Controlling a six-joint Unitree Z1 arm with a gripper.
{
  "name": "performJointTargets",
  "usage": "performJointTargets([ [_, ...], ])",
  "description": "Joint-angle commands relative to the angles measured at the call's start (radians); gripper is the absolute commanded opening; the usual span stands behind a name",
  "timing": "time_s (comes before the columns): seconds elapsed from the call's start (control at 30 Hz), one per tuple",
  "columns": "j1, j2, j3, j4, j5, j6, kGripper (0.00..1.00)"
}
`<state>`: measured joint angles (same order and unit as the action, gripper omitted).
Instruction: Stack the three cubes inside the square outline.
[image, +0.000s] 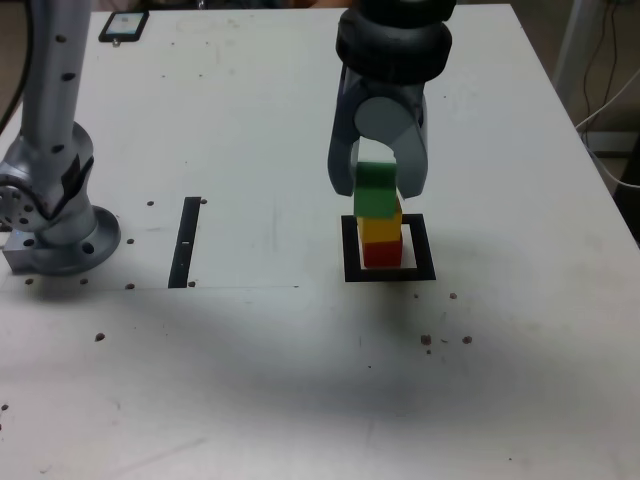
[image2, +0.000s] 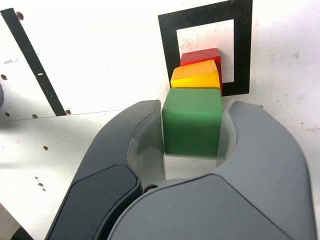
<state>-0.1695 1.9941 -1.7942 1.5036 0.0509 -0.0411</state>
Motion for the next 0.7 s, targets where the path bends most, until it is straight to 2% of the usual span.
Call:
performJointTargets([
  [0.0, 0.004, 0.007, 0.001, -0.006, -0.001, 0.006, 0.88],
  [0.13, 0.012, 0.002, 0.008, -0.008, 0.011, 0.012, 0.99],
  [0.37, 0.031, -0.059, 0.041, -0.020, 0.031, 0.025, 0.99],
  [0.53, 0.034, -0.199, 0.109, -0.028, 0.054, 0.046, 0.99],
  [0.67, 0.039, -0.344, 0.213, -0.024, 0.052, 0.066, 0.99],
])
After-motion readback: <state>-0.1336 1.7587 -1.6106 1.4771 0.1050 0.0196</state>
